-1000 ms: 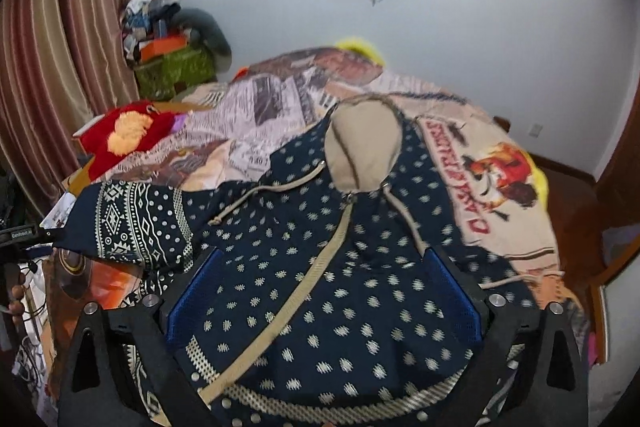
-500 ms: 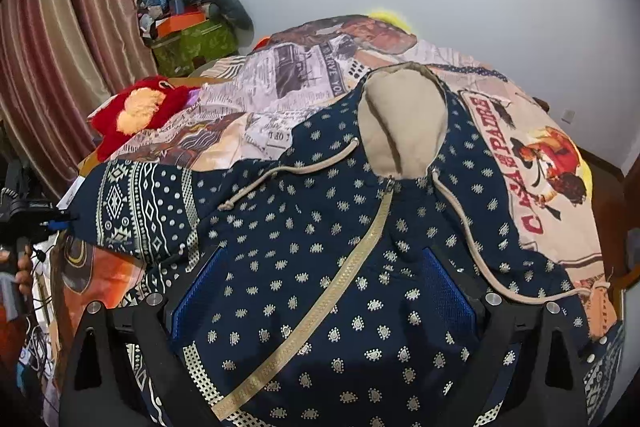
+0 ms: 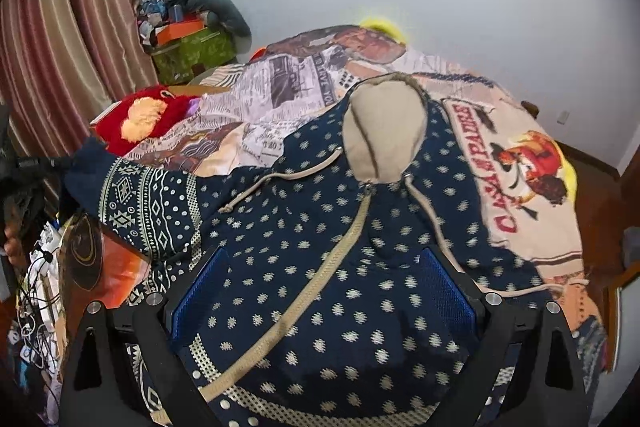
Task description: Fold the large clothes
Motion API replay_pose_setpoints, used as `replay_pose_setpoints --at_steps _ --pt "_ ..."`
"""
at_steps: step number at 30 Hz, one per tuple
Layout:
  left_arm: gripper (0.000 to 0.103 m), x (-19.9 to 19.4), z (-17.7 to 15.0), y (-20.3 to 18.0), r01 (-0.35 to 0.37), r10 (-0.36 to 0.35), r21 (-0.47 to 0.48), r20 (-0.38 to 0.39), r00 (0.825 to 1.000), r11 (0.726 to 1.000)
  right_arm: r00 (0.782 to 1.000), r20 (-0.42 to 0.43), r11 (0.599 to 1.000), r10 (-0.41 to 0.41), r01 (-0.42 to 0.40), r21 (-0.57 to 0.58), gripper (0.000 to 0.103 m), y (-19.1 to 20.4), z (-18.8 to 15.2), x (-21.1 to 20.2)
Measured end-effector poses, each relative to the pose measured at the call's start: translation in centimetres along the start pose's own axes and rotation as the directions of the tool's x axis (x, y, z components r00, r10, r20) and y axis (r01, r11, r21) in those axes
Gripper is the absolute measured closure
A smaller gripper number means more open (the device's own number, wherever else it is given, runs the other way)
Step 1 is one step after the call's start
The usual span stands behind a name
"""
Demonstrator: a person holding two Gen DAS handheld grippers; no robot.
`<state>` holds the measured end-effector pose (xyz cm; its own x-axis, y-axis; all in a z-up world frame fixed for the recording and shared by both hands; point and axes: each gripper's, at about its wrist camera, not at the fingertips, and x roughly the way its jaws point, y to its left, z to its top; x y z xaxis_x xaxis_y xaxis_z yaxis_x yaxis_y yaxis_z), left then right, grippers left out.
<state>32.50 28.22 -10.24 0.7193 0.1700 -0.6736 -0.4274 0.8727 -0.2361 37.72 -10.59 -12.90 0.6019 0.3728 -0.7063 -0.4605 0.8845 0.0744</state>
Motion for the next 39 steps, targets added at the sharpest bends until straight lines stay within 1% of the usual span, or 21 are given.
replay_pose_setpoints --at_steps 1,4,6,9,11,13,15,18,20,22,24,25,27,28,29,30,32,33,35,37,39 --pt "0.1 -0.3 0.3 -1.3 0.018 -0.018 0.027 0.01 1.0 0.999 1.0 0.008 1.0 -0.006 0.006 0.001 0.007 -0.5 0.0 -0.6" --pt "0.1 -0.8 0.7 -6.6 0.11 -0.112 0.12 0.014 0.994 0.987 1.0 0.025 1.0 -0.019 0.019 0.013 0.007 -1.5 -0.1 -2.0" --pt "0.1 -0.7 0.3 -10.1 0.154 -0.157 0.181 0.0 0.988 0.971 0.999 0.032 0.999 -0.026 0.025 0.023 0.007 -2.2 -0.2 -2.8" --pt "0.1 0.4 -1.5 -15.0 0.21 -0.204 0.265 -0.048 0.978 0.941 0.998 0.04 0.998 -0.041 0.039 0.042 0.007 -3.6 -0.4 -4.1" --pt "0.1 1.6 -3.4 -17.7 0.243 -0.223 0.304 -0.099 0.97 0.921 0.998 0.043 0.997 -0.054 0.052 0.053 0.007 -4.7 -0.7 -5.0" --pt "0.1 3.2 -5.7 -19.9 0.266 -0.221 0.336 -0.165 0.961 0.903 0.997 0.039 0.996 -0.062 0.06 0.064 0.007 -5.7 -1.0 -5.6" --pt "0.1 5.3 -8.6 -21.4 0.294 -0.211 0.359 -0.254 0.944 0.886 0.997 0.028 0.995 -0.067 0.064 0.074 0.007 -6.5 -1.4 -5.9" --pt "0.1 7.4 -12.0 -22.6 0.302 -0.179 0.377 -0.328 0.928 0.876 0.998 -0.007 0.993 -0.07 0.071 0.097 0.007 -7.8 -2.2 -5.7" --pt "0.1 8.4 -14.0 -22.5 0.316 -0.16 0.39 -0.383 0.91 0.865 0.997 -0.033 0.992 -0.068 0.072 0.108 0.007 -8.2 -2.8 -5.5" --pt "0.099 8.7 -15.1 -22.5 0.323 -0.146 0.407 -0.407 0.901 0.854 0.997 -0.052 0.992 -0.064 0.069 0.108 0.007 -8.3 -3.2 -5.1" --pt "0.09 8.4 -15.6 -22.0 0.324 -0.134 0.432 -0.415 0.9 0.842 0.996 -0.066 0.993 -0.059 0.065 0.1 0.007 -8.1 -3.4 -4.6" --pt "0.089 8.1 -15.7 -21.7 0.325 -0.131 0.439 -0.416 0.9 0.838 0.996 -0.072 0.994 -0.052 0.058 0.094 0.007 -7.7 -3.3 -4.3" --pt "0.082 7.2 -15.1 -20.1 0.322 -0.131 0.437 -0.413 0.901 0.84 0.996 -0.076 0.995 -0.039 0.046 0.085 0.007 -7.0 -3.0 -3.7" --pt "0.08 6.7 -14.6 -19.3 0.316 -0.133 0.429 -0.405 0.904 0.846 0.997 -0.077 0.996 -0.03 0.036 0.077 0.007 -6.4 -2.6 -3.4" --pt "0.074 6.3 -14.0 -18.2 0.304 -0.133 0.416 -0.392 0.91 0.857 0.997 -0.077 0.997 -0.02 0.026 0.069 0.007 -5.8 -2.2 -3.1" --pt "0.066 5.8 -13.3 -16.9 0.286 -0.13 0.399 -0.373 0.919 0.871 0.997 -0.075 0.998 -0.009 0.014 0.061 0.007 -5.2 -1.8 -2.8" --pt "0.058 5.0 -11.8 -13.9 0.227 -0.105 0.373 -0.32 0.942 0.899 0.997 -0.072 0.999 0.019 -0.017 0.032 0.007 -3.1 -0.8 -1.9" --pt "0.057 4.7 -11.4 -12.9 0.206 -0.092 0.371 -0.302 0.949 0.906 0.997 -0.072 0.999 0.028 -0.027 0.019 0.007 -2.3 -0.4 -1.6" --pt "0.057 4.2 -10.3 -9.9 0.122 -0.025 0.377 -0.253 0.967 0.918 0.996 -0.077 0.998 0.048 -0.05 -0.023 0.007 0.2 0.5 -0.4" --pt "0.057 4.2 -9.7 -7.6 0.073 0.018 0.377 -0.232 0.972 0.923 0.994 -0.084 0.995 0.067 -0.072 -0.064 0.007 2.4 1.0 1.0" --pt "0.057 4.0 -9.2 -4.6 0.033 0.052 0.358 -0.225 0.973 0.933 0.991 -0.112 0.991 0.079 -0.091 -0.101 0.007 4.8 1.4 2.7"
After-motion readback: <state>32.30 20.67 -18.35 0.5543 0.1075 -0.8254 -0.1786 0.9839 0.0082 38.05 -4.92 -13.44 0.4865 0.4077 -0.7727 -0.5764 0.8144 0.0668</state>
